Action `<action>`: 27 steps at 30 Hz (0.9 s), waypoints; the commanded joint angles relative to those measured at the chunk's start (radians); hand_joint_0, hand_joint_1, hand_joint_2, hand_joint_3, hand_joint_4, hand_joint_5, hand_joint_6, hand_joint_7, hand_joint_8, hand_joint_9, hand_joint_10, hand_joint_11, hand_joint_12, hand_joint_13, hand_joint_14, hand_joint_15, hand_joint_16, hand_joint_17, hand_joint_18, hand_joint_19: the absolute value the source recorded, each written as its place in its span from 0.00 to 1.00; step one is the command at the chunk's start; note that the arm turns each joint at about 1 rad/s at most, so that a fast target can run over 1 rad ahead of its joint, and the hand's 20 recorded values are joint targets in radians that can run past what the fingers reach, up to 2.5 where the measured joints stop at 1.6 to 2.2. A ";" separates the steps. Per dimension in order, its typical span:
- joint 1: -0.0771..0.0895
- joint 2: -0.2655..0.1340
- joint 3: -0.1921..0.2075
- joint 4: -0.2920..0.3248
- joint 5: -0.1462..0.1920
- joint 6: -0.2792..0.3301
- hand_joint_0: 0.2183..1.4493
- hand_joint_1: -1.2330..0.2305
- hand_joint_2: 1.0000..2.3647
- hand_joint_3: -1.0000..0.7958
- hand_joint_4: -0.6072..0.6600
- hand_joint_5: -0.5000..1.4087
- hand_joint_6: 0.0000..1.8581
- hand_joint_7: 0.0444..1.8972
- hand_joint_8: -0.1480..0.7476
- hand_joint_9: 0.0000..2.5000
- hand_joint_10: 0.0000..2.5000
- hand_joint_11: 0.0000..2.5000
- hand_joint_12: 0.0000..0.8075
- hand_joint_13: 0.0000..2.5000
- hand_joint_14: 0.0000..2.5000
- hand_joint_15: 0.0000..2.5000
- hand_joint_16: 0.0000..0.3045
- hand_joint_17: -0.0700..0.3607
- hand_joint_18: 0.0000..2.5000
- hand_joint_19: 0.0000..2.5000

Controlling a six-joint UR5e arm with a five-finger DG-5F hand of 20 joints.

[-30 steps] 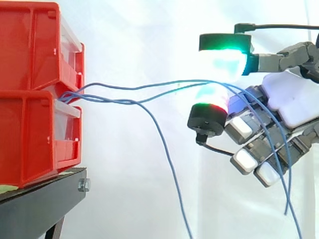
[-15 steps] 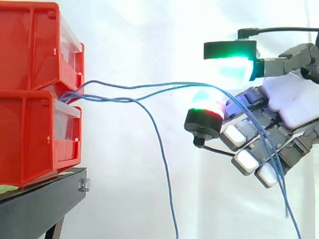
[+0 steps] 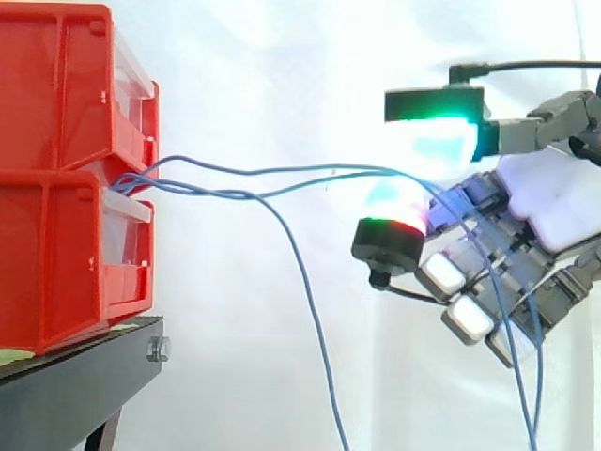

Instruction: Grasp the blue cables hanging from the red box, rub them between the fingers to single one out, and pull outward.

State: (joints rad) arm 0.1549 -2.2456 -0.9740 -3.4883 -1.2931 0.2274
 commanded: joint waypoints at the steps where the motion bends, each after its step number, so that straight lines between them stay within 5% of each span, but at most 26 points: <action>1: 0.000 0.000 -0.028 0.000 0.000 -0.003 0.34 0.31 0.01 0.38 0.54 0.18 0.49 0.50 0.47 0.35 0.01 0.22 0.44 0.33 0.01 0.20 0.14 0.39 0.29 0.19; 11: 0.000 0.001 -0.045 0.011 0.000 -0.002 0.39 0.27 0.01 0.45 0.41 0.17 0.51 0.51 0.45 0.33 0.01 0.22 0.42 0.32 0.01 0.20 0.14 0.39 0.28 0.18; 21: 0.000 0.000 -0.046 0.011 0.003 -0.008 0.31 0.40 0.01 0.37 0.51 0.20 0.48 0.57 0.46 0.39 0.01 0.21 0.43 0.33 0.01 0.20 0.14 0.38 0.28 0.20; 27: 0.000 0.000 -0.046 0.006 0.006 -0.076 0.31 0.42 0.01 0.41 0.51 0.20 0.48 0.60 0.46 0.42 0.01 0.22 0.43 0.35 0.01 0.21 0.14 0.38 0.29 0.20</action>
State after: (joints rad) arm 0.1549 -2.2457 -1.0200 -3.4810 -1.2884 0.1804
